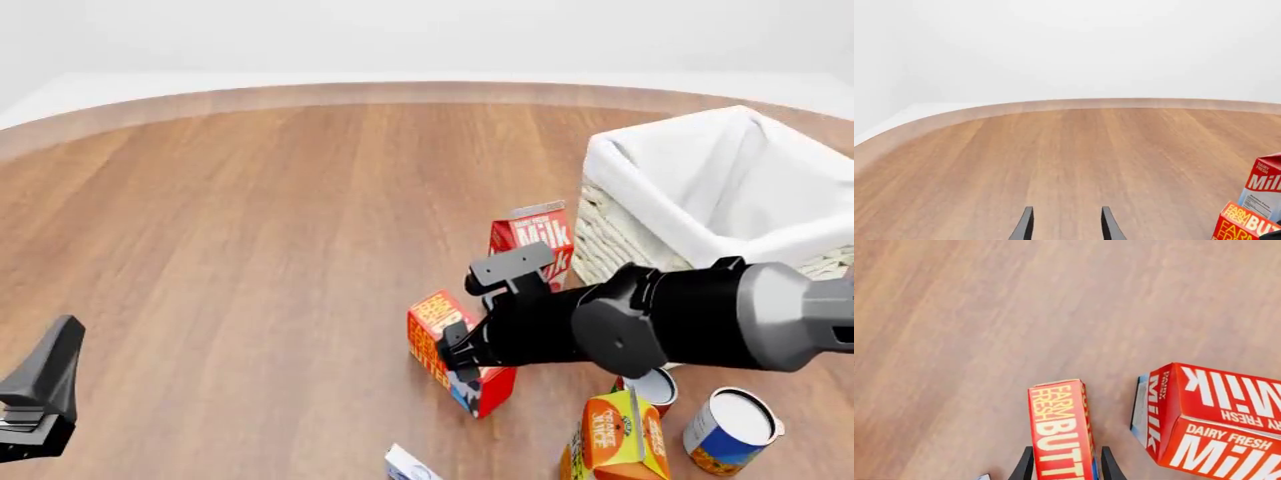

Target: Pick up the cream cheese box and the butter, and put them in the basket.

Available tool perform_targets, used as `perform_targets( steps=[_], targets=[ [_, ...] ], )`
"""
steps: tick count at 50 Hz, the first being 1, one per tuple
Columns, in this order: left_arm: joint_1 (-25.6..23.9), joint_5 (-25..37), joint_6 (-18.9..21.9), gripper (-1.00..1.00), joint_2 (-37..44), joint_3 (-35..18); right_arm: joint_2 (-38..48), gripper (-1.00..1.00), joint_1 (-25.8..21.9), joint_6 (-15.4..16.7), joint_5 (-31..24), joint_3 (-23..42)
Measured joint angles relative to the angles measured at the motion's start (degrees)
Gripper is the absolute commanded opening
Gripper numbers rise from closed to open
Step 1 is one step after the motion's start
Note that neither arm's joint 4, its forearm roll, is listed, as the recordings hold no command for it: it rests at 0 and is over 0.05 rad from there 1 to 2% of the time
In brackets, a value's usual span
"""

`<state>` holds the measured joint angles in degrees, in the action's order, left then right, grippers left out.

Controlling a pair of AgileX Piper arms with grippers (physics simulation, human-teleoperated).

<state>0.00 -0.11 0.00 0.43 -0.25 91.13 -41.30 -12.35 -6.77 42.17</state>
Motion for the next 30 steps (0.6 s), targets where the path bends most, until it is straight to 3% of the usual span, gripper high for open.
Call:
perform_targets(
  steps=[30],
  targets=[
    [0.0, 0.0, 0.0, 1.00, 0.0, 0.0, 6.6, 1.00, -1.0, -2.3, 5.9, -1.7]
  ],
)
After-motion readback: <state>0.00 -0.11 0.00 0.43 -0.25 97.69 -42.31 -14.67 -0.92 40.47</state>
